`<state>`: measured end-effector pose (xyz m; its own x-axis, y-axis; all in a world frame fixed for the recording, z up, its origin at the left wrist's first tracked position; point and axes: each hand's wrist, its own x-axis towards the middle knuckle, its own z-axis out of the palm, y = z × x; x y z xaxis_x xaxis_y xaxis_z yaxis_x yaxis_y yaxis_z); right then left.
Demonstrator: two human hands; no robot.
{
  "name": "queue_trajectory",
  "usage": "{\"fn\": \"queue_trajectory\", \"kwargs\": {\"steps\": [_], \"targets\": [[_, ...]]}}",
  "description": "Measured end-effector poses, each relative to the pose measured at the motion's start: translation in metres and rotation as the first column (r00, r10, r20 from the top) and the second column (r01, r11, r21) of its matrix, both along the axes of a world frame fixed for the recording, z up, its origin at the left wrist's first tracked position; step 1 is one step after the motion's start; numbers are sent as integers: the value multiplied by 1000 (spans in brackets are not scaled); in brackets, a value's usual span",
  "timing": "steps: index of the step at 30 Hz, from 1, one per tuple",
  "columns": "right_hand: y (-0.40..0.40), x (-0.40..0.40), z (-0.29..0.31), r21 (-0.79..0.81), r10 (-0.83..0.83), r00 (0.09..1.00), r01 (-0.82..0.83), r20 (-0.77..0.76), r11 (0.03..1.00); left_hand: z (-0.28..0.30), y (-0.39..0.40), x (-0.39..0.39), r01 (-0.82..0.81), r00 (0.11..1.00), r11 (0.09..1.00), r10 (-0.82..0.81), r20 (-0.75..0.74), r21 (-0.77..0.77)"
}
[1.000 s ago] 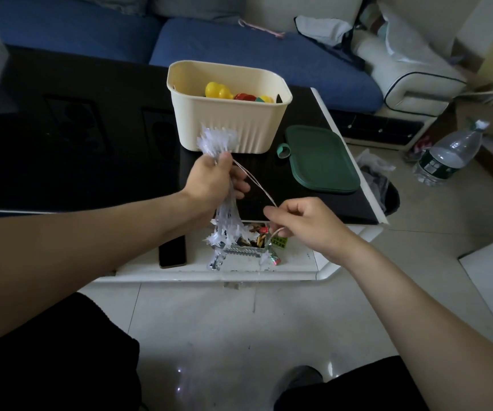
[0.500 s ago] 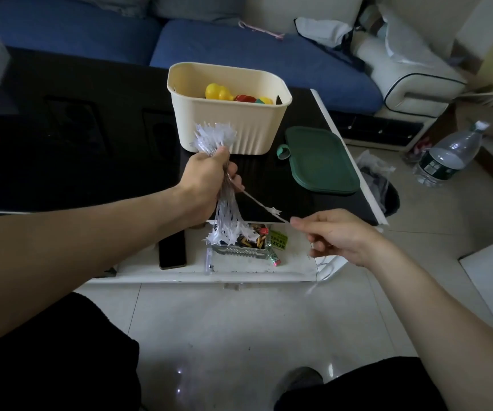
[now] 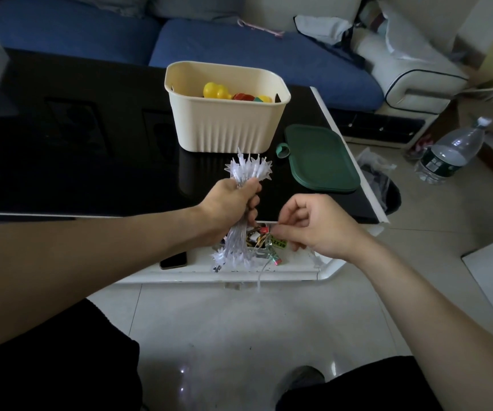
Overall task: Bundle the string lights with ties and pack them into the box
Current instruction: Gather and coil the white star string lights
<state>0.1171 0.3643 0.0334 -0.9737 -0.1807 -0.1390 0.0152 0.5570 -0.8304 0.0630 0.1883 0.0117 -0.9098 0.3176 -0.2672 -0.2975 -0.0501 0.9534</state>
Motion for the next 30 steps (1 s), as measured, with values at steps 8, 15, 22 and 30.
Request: {"fn": "queue_trajectory", "kwargs": {"steps": [8, 15, 22, 30], "targets": [[-5, -1, -5, 45, 105, 993, -107, 52, 993, 1, 5, 4, 31, 999, 998, -29, 38, -54], [-11, -3, -5, 35, -41, 999, 40, 27, 999, 3, 2, 18, 360, 925, 931, -348, 153, -59], [5, -4, -3, -18, 38, 990, -35, 138, 999, 1, 5, 19, 323, 943, 928, -299, 144, -187], [29, -2, -13, -266, 299, 899, -218, 319, 939, 11, -4, 2, 40, 991, 999, -37, 126, -26]]}}
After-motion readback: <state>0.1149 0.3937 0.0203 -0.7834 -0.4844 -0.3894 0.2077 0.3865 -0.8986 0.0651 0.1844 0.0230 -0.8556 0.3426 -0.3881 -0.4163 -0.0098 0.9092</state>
